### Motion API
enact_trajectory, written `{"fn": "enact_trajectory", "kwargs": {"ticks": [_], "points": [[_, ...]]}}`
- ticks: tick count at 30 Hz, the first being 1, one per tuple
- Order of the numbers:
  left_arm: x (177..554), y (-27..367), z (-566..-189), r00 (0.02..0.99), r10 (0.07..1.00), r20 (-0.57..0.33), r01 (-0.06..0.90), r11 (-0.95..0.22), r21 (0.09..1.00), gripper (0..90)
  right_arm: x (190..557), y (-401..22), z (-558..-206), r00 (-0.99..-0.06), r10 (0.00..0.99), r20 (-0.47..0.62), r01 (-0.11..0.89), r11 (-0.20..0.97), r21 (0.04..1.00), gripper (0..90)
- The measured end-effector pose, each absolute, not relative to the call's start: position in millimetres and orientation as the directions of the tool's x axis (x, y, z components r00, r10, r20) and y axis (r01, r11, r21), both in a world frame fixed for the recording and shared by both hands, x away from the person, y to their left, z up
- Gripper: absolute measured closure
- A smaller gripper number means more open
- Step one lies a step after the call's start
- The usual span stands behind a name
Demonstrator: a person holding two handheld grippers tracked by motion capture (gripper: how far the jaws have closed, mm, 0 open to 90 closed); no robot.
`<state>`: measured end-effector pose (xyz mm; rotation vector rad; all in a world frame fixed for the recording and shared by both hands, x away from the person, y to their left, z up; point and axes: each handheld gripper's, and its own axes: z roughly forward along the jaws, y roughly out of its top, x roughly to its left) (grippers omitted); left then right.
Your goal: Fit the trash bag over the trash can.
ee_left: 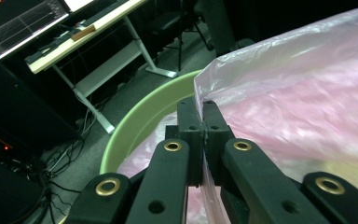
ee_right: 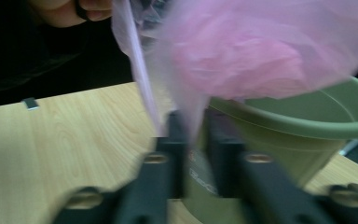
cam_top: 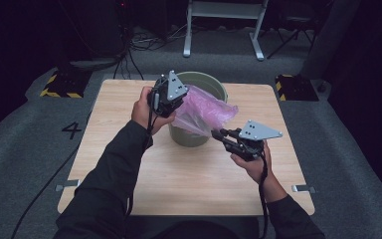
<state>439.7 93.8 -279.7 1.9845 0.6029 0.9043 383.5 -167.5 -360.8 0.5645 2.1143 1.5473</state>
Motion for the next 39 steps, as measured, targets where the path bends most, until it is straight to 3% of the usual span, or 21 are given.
{"fn": "enact_trajectory", "kwargs": {"ticks": [5,18,29,32,36,39], "points": [[440,97,-279,0.593,0.721,0.359,0.072,-0.492,0.868,89.5,382,-171,-361,-0.802,0.586,-0.118,0.060,0.276,0.959,74.9],[439,112,-272,0.535,0.789,0.301,0.069,-0.396,0.916,89.6,383,-173,-359,-0.787,0.603,-0.130,0.068,0.295,0.953,68.5],[439,120,-272,0.528,0.797,0.292,0.079,-0.388,0.918,89.5,390,-186,-353,-0.742,0.656,-0.141,0.079,0.294,0.952,64.3],[437,120,-274,0.540,0.786,0.300,0.074,-0.399,0.914,89.6,390,-192,-347,-0.716,0.683,-0.148,0.072,0.283,0.956,55.9],[434,116,-280,0.560,0.768,0.312,0.077,-0.422,0.903,89.1,387,-195,-341,-0.687,0.708,-0.166,0.052,0.275,0.960,35.1],[432,113,-285,0.567,0.753,0.334,0.078,-0.453,0.888,88.4,383,-192,-336,-0.679,0.710,-0.189,0.022,0.276,0.961,29.0]]}}
